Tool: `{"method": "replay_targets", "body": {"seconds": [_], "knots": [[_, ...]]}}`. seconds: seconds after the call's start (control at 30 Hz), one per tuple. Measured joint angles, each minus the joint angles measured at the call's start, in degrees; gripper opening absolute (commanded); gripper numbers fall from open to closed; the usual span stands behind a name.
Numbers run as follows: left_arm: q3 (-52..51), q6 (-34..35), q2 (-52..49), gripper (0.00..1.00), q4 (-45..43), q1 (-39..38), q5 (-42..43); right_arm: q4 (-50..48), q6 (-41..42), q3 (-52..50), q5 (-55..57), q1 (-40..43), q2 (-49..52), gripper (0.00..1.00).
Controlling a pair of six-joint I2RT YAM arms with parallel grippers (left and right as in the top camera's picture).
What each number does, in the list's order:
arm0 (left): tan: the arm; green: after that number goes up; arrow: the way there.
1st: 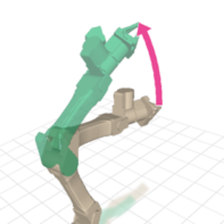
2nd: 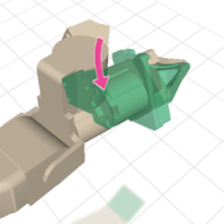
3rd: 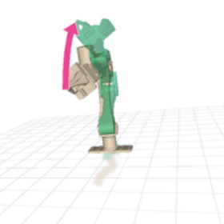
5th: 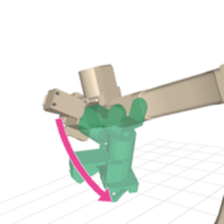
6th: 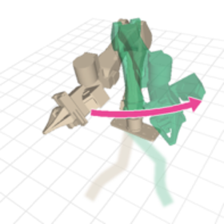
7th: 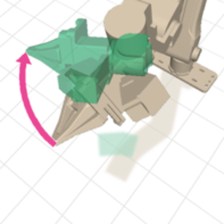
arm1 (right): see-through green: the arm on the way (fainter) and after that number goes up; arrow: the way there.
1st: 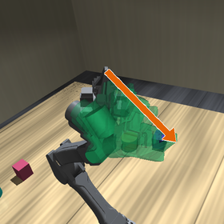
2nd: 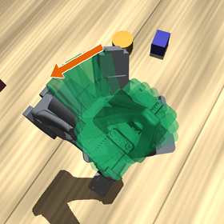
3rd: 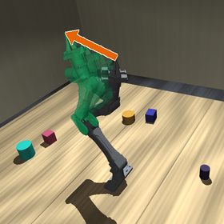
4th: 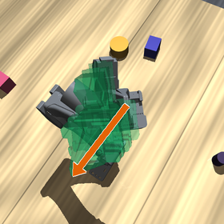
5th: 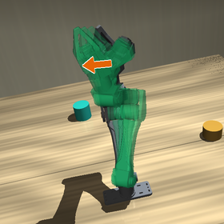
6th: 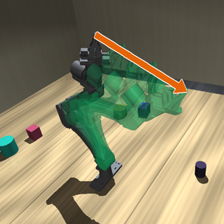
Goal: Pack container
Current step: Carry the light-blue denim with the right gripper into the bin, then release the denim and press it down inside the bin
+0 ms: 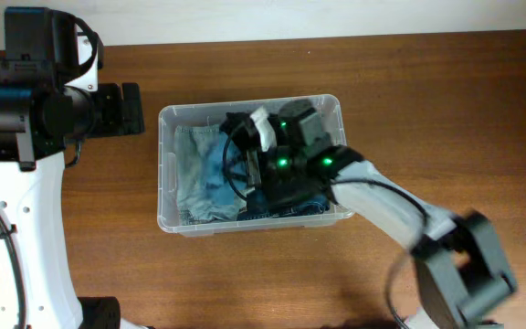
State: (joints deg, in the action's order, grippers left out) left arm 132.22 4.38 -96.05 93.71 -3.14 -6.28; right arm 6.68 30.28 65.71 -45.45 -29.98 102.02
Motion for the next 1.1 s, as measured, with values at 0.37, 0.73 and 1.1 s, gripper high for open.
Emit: {"method": "replay_targets", "body": {"seconds": [0.37,0.73,1.1], "knots": [[0.0,0.0,0.0,1.0,0.0,0.0,0.0,23.8,-5.7,5.8,15.6,0.1,1.0,0.56],[0.0,0.0,0.0,1.0,0.0,0.0,0.0,34.1,-8.8,17.3,30.0,0.9,-9.2,0.16],[0.0,0.0,0.0,0.99,0.0,0.0,0.0,32.9,-9.0,18.5,30.4,-6.2,-0.1,0.04]]}}
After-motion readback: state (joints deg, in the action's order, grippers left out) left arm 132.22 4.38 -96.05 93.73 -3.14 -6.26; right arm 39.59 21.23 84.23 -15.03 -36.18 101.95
